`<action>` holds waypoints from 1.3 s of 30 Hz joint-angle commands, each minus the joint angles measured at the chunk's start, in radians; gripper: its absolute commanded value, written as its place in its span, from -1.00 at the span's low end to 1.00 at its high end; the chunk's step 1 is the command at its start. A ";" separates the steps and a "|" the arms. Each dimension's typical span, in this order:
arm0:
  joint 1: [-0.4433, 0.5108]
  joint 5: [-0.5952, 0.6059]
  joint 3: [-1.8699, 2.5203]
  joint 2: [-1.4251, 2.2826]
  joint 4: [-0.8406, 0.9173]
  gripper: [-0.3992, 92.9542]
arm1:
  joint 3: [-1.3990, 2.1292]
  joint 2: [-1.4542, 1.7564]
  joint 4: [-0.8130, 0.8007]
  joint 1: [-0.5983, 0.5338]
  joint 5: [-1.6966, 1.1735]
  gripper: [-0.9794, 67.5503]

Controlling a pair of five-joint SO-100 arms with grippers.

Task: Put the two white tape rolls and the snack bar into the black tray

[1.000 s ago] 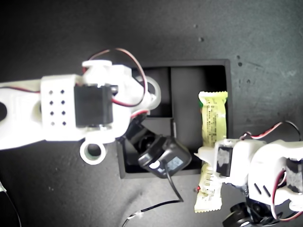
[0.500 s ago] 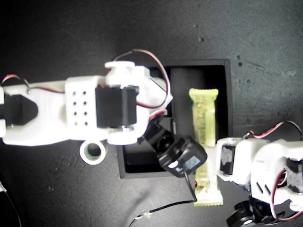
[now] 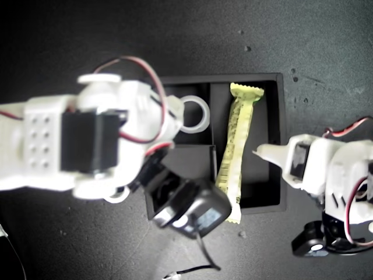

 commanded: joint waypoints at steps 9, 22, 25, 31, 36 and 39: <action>0.370 -0.417 0.526 0.239 -0.293 -0.74 | 0.411 0.670 0.029 0.072 0.149 -0.59; 0.383 -0.537 0.877 0.245 -0.568 -0.73 | 0.899 1.011 -0.172 -0.017 0.408 -0.69; 0.379 -0.537 0.925 0.256 -0.618 -0.73 | 0.914 1.011 -0.179 -0.018 0.408 -0.69; 0.373 -0.515 0.954 0.258 -0.669 -0.73 | 0.959 1.011 -0.192 -0.017 0.403 -0.69; 0.360 -0.508 1.003 0.245 -0.736 -0.73 | 1.003 1.011 -0.216 -0.014 0.403 -0.69; 0.353 -0.522 1.040 0.227 -0.779 -0.75 | 1.025 1.011 -0.233 -0.014 0.405 -0.69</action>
